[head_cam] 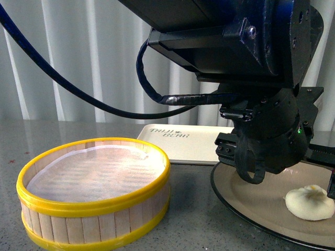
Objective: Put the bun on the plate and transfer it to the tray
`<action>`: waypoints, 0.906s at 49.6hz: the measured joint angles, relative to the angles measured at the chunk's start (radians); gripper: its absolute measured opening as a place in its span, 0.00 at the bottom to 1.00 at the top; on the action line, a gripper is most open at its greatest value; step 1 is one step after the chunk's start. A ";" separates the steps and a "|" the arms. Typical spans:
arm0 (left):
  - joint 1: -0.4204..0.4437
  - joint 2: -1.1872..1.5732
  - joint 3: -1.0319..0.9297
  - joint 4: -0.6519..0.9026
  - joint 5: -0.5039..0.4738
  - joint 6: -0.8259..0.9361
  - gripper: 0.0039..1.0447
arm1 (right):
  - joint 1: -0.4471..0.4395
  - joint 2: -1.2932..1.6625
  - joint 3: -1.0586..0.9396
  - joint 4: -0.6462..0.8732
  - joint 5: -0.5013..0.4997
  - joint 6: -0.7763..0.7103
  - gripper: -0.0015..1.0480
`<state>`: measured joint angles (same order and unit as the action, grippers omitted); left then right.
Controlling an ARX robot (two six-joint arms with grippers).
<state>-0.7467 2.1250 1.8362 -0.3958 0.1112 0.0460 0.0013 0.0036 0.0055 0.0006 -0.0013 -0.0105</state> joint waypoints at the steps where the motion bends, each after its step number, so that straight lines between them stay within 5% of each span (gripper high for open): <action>1: 0.000 0.000 0.001 0.000 -0.002 -0.005 0.93 | 0.000 0.000 0.000 0.000 0.000 0.000 0.92; 13: 0.077 -0.014 0.069 0.002 -0.092 -0.108 0.94 | 0.000 0.000 0.000 0.000 0.000 0.000 0.92; 28: 0.434 -0.273 -0.138 0.081 -0.226 -0.216 0.94 | 0.000 0.000 0.000 0.000 0.003 0.000 0.92; 34: 0.444 -0.282 -0.161 0.092 -0.233 -0.203 0.94 | 0.000 0.000 0.000 0.000 -0.001 0.000 0.92; 37: 0.433 -0.341 -0.352 0.436 -0.373 -0.128 0.81 | 0.000 0.000 0.000 0.000 0.000 0.000 0.92; 40: 0.438 -0.439 -0.589 0.750 -0.373 -0.090 0.67 | 0.000 0.000 0.000 0.000 0.002 0.000 0.92; 45: 0.485 -0.585 -0.858 0.996 -0.348 -0.068 0.48 | 0.000 0.000 0.000 0.000 0.003 0.000 0.92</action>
<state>-0.2619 1.5398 0.9787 0.6006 -0.2363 -0.0216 0.0013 0.0036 0.0055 0.0006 0.0013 -0.0105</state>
